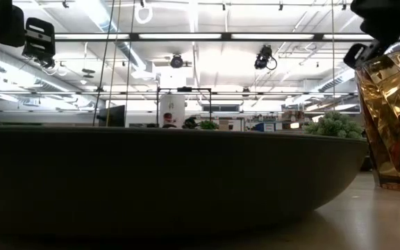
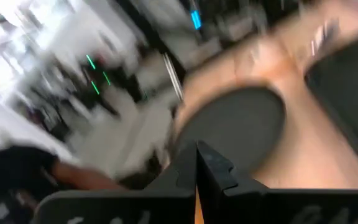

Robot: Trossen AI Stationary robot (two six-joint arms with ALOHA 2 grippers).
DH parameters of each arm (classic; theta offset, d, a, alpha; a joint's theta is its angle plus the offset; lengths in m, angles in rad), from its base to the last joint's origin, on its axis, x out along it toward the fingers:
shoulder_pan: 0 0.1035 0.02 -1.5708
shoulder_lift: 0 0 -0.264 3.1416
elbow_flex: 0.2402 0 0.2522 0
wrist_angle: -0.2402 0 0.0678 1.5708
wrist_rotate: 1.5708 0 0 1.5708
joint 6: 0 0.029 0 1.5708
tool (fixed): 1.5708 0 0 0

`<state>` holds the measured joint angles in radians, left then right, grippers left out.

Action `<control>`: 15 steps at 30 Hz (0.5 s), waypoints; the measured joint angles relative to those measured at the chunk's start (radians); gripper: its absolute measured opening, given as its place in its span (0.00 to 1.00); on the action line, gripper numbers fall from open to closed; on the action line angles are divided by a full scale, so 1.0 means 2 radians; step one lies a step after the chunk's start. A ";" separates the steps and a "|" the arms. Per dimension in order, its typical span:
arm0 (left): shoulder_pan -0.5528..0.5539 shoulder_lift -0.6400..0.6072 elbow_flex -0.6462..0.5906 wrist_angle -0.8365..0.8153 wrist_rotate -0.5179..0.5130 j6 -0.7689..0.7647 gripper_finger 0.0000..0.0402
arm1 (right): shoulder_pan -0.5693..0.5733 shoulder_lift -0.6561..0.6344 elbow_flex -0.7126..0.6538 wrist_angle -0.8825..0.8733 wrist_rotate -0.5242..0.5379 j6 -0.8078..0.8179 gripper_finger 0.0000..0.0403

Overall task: Pick and place plate/cup/fork/spoon on tray
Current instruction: Put the yellow cup on the top right of the black tray

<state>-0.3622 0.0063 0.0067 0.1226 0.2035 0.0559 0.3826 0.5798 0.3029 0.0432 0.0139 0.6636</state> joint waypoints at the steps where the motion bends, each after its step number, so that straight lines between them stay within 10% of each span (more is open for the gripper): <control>1: 0.000 0.000 0.000 0.000 0.000 0.000 0.27 | 0.007 0.018 0.019 -0.036 0.007 0.002 0.01; 15: 0.000 0.000 0.000 0.000 0.000 0.000 0.27 | 0.054 0.212 0.240 -0.289 0.030 -0.048 0.03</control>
<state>-0.3621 0.0059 0.0064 0.1229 0.2034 0.0555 0.4904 1.0043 0.7827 -0.5348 0.0741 0.5676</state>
